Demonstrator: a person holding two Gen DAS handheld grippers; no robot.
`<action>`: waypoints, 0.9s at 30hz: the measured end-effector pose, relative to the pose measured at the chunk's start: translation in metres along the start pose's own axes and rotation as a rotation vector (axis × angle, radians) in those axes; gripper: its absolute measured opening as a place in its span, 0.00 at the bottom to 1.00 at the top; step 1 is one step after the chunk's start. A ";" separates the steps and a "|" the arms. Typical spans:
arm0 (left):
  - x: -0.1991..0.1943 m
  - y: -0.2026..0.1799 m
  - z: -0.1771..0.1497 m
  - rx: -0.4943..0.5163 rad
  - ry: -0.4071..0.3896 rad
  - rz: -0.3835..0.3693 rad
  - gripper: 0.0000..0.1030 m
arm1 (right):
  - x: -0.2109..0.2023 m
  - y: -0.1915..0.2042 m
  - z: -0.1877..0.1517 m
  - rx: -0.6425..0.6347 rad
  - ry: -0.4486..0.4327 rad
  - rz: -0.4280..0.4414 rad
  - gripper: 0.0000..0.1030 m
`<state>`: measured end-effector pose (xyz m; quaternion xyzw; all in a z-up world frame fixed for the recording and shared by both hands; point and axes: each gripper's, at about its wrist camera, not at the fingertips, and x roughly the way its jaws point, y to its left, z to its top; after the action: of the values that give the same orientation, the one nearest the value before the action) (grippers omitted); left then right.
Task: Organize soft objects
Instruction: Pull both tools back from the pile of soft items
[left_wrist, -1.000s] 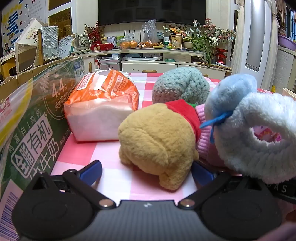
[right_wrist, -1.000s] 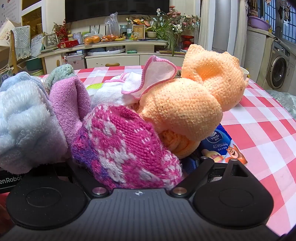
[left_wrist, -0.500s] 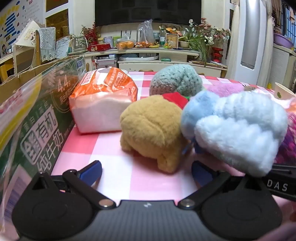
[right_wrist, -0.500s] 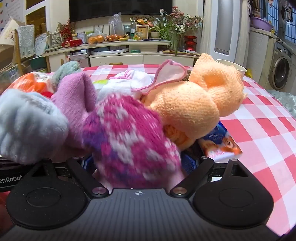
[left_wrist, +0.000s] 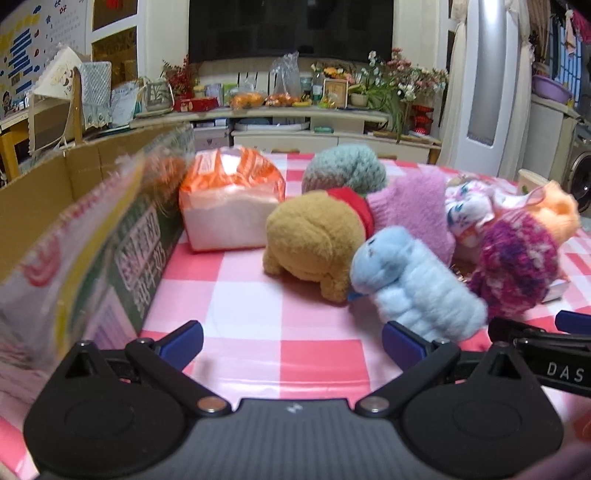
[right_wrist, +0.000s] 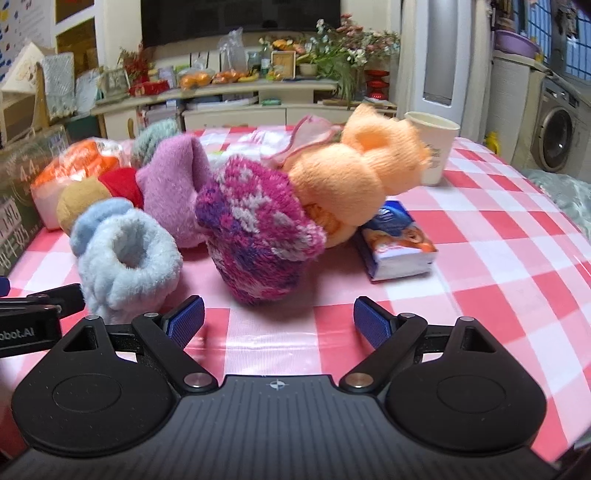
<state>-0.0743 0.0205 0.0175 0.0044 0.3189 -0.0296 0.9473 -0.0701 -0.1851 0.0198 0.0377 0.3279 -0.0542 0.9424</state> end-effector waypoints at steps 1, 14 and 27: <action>-0.005 0.001 0.001 0.000 -0.007 -0.007 0.99 | -0.004 -0.001 -0.001 0.004 -0.012 -0.005 1.00; -0.074 0.019 0.013 0.030 -0.085 -0.011 0.99 | -0.047 0.018 -0.009 -0.024 -0.101 -0.019 1.00; -0.126 0.074 0.019 -0.008 -0.147 0.079 0.99 | -0.082 0.055 0.000 -0.120 -0.180 0.059 1.00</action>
<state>-0.1590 0.1005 0.1082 0.0111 0.2480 0.0089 0.9686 -0.1269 -0.1246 0.0730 -0.0140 0.2432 -0.0097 0.9698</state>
